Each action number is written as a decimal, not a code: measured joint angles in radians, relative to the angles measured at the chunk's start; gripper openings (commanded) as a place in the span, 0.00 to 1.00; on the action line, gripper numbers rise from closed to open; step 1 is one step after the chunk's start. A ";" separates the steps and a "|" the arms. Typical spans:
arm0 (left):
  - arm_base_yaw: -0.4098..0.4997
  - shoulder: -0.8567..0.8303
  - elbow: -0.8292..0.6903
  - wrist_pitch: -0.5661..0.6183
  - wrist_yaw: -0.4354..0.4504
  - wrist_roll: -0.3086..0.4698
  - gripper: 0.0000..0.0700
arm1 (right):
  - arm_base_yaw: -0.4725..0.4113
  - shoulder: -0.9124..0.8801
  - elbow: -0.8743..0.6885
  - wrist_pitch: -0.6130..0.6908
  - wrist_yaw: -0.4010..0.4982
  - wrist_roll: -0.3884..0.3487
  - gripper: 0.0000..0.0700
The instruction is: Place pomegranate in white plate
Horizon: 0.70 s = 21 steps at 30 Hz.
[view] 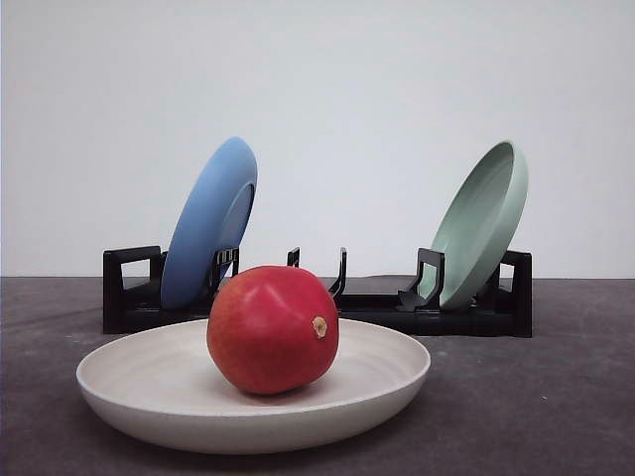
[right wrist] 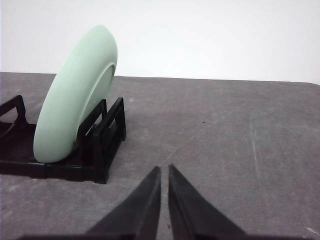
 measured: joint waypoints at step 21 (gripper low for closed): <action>0.000 0.000 0.000 0.000 0.000 0.000 0.02 | 0.000 0.000 0.000 0.000 0.000 0.000 0.03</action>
